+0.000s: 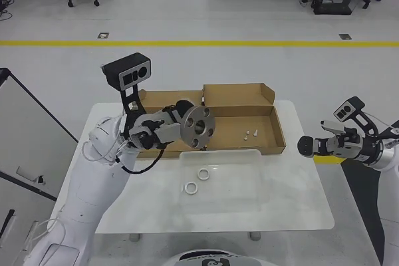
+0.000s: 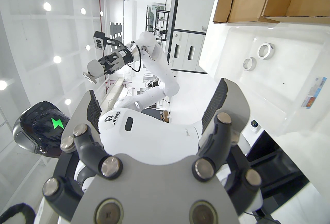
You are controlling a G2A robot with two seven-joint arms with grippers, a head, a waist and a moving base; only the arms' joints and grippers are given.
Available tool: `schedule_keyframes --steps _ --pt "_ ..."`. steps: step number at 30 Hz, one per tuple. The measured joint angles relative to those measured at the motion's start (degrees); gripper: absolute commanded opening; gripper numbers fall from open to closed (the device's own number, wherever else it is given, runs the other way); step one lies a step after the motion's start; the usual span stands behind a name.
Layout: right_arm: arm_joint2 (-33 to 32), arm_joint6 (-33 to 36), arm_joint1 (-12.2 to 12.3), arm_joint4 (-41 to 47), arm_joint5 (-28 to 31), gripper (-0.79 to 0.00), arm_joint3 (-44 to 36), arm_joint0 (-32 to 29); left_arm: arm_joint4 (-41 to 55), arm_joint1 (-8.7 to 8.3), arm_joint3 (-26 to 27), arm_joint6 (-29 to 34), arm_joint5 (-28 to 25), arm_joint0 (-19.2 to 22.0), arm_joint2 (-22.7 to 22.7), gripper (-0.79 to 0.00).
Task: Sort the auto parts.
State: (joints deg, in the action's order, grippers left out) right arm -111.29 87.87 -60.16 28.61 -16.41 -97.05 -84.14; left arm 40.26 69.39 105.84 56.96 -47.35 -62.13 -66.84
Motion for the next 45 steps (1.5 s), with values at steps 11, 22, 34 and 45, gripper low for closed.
schedule_keyframes --steps 11,22,34,45 --pt "0.00 0.00 0.00 0.00 0.00 0.000 0.00 0.00 12.96 -1.24 1.36 -4.87 -4.87 0.27 3.36 -0.785" --pt "0.00 0.00 0.00 0.00 0.00 0.000 0.00 0.00 23.53 -0.22 3.65 -3.71 -3.72 -1.08 1.49 -0.785" --pt "0.00 0.00 0.00 0.00 0.00 0.000 0.00 0.00 23.33 0.06 3.75 -3.05 -3.05 -1.23 0.77 -0.785" --pt "0.00 0.00 0.00 0.00 0.00 0.000 0.00 0.00 23.33 0.06 3.75 -3.06 -3.04 -1.23 0.76 -0.785"
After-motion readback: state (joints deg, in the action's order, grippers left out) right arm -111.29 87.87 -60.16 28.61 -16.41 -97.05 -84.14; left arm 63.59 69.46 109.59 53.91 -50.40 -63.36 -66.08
